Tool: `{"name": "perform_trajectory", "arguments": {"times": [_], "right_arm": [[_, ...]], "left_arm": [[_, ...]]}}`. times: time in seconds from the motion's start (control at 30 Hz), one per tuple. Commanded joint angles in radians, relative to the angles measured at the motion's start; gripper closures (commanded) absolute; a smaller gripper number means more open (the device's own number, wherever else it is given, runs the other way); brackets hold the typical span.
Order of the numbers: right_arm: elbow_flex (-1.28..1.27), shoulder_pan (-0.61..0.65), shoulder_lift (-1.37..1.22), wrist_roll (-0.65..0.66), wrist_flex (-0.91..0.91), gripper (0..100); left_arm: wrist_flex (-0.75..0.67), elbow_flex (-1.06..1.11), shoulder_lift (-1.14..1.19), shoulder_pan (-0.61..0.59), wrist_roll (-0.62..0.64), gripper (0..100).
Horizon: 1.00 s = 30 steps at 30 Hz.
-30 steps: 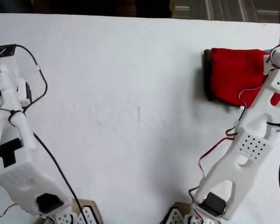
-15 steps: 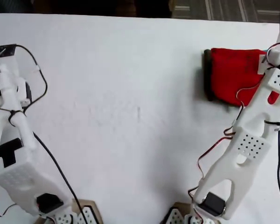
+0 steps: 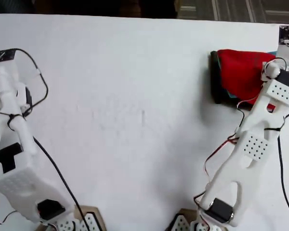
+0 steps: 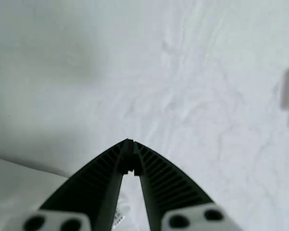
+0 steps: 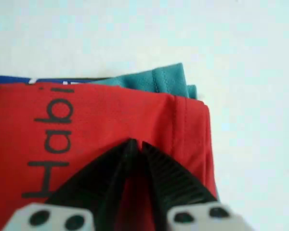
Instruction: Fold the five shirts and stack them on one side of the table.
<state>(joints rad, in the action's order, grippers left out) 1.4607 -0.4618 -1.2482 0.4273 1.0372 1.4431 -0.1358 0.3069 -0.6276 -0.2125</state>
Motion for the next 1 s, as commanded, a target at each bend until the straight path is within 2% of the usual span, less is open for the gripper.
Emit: {"name": "perform_trajectory", "arguments": {"times": [0.0,0.23,0.4,0.6,0.83,0.97], "right_arm": [[0.011,0.028,0.007,0.005,-0.074,97.8],[0.021,0.05,0.031,0.0,-0.104,97.8],[0.021,0.05,0.147,-0.003,0.068,97.7],[0.021,0.084,0.286,-0.003,0.282,97.7],[0.021,0.209,0.432,-0.003,0.607,96.4],[0.018,0.297,0.479,-0.002,0.725,84.8]], "left_arm": [[0.017,-0.013,-0.068,-0.029,-0.003,97],[0.018,-0.015,-0.069,-0.08,-0.003,97],[0.029,-0.015,-0.138,-0.115,-0.017,97],[0.138,-0.008,-0.359,-0.161,-0.087,97],[0.218,-0.005,-0.446,-0.387,-0.238,97],[0.221,-0.012,-0.419,-0.549,-0.342,96]]}}
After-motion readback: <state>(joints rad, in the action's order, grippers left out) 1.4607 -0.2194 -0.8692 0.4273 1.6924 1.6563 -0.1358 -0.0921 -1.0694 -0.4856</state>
